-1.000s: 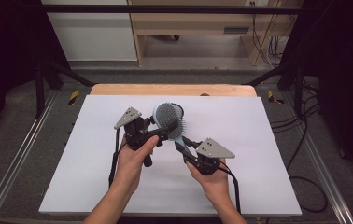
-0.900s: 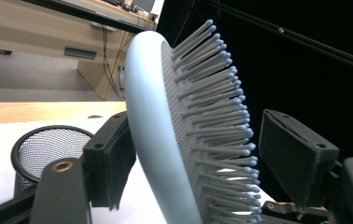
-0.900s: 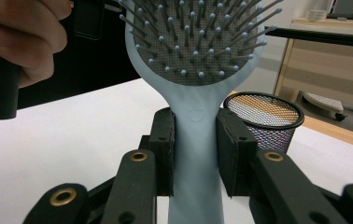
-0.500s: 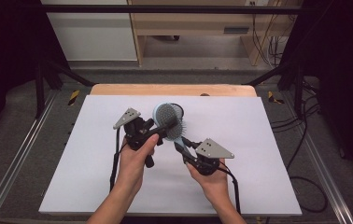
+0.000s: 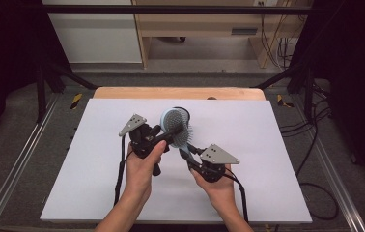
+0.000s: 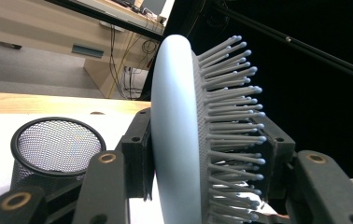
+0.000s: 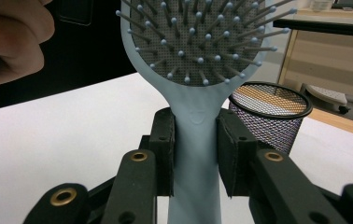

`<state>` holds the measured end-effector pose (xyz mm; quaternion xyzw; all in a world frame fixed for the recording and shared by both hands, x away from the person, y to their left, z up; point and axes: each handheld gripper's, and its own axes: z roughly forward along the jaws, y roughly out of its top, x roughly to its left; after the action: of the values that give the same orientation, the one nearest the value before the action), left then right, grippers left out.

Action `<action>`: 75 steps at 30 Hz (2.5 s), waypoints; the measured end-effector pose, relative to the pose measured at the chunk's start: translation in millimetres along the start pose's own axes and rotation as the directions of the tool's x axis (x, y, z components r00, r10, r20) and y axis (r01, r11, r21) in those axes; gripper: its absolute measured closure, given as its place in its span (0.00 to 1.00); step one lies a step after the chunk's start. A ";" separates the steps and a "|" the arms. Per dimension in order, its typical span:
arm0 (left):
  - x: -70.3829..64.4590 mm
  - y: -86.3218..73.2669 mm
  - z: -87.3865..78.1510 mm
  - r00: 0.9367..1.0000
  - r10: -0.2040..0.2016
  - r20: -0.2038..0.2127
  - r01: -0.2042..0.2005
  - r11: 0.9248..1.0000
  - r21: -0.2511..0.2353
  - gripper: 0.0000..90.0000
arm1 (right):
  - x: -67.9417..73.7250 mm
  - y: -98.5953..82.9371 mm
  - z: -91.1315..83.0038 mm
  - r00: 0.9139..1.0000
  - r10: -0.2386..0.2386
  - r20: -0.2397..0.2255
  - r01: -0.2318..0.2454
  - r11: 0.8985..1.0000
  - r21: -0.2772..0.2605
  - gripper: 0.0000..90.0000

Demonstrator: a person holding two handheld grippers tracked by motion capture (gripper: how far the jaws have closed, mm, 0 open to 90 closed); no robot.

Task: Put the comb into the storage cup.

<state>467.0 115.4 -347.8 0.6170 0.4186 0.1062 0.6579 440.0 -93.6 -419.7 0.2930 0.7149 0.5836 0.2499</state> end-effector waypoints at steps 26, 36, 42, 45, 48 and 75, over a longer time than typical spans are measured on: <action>-1.5 -1.9 -0.7 1.000 0.023 -0.005 -0.023 1.000 0.016 0.59 | -0.5 -3.3 3.0 1.000 0.008 -0.015 -0.008 1.000 0.022 0.77; -1.1 -1.7 -1.5 1.000 0.024 -0.002 -0.024 0.999 0.021 0.59 | -1.0 -3.6 3.5 1.000 0.011 -0.027 -0.011 1.000 0.021 0.77; -1.3 -1.4 -1.3 1.000 0.024 0.003 -0.024 0.999 0.025 0.59 | -0.5 -4.0 4.4 0.999 0.018 -0.040 -0.017 0.999 0.031 0.63; -1.2 -0.1 -1.5 0.999 0.037 -0.008 -0.036 0.999 0.023 0.59 | 0.0 -3.7 4.5 0.999 0.024 -0.037 -0.023 0.999 0.036 0.49; 0.6 2.6 -3.3 0.998 0.055 -0.019 -0.055 0.998 0.017 0.59 | -1.4 -3.0 2.4 0.999 0.025 -0.037 -0.023 0.999 0.045 0.37; 7.5 69.4 -11.2 0.948 0.301 -0.102 -0.305 0.952 -0.029 0.58 | -76.2 -30.3 -85.0 0.969 0.069 0.238 -0.081 0.996 0.038 0.11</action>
<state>490.2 143.5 -287.1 0.6534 0.3477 0.2447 0.6263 430.2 -210.7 -431.8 0.3930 0.6822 0.5365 0.3039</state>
